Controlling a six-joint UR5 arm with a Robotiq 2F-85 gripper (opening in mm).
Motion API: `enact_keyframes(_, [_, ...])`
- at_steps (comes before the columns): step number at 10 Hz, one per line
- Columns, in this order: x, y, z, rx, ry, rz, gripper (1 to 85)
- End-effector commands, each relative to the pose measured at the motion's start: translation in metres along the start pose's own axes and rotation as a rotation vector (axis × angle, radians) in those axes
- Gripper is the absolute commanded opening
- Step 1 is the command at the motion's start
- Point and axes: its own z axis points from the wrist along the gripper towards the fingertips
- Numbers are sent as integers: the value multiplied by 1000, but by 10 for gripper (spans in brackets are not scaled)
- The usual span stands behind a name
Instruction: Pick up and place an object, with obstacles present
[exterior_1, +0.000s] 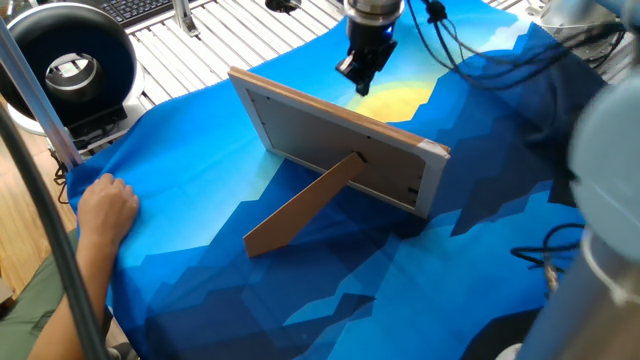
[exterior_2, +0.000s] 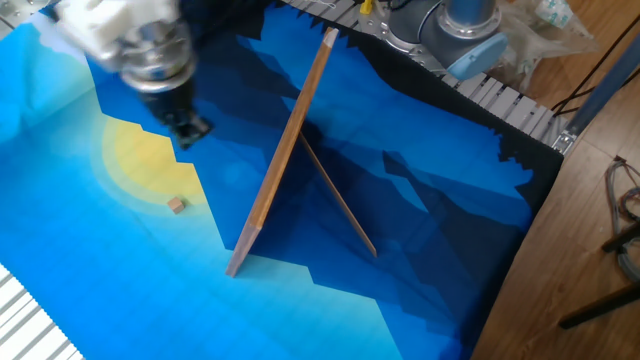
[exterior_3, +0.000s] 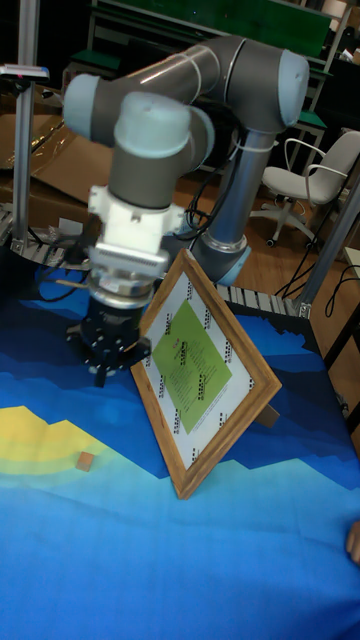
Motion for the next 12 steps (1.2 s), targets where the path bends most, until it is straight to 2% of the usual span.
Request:
enact_keyframes(1, [-29,-23,38,-14,-23,-25,13])
enact_keyframes(2, [-31,-12,44,-14,-32,-15,13])
enact_keyframes(3, [-32,-5,49,14,-33,-21,13])
enact_keyframes(4, [-34,0,54,16,-34,-53,13])
enact_keyframes(5, [-33,7,64,-2,-17,-58,17])
enact_keyframes(6, [-61,9,71,8,-102,-57,37])
enact_keyframes(8, [-56,11,78,16,-67,-99,120])
enact_keyframes(9, [-59,8,79,10,-69,-135,187])
enact_keyframes(10, [-55,10,83,-11,-46,-154,243])
enact_keyframes(11, [-55,9,87,-4,-48,-176,367])
enact_keyframes(12, [-55,10,87,-10,-49,-192,397])
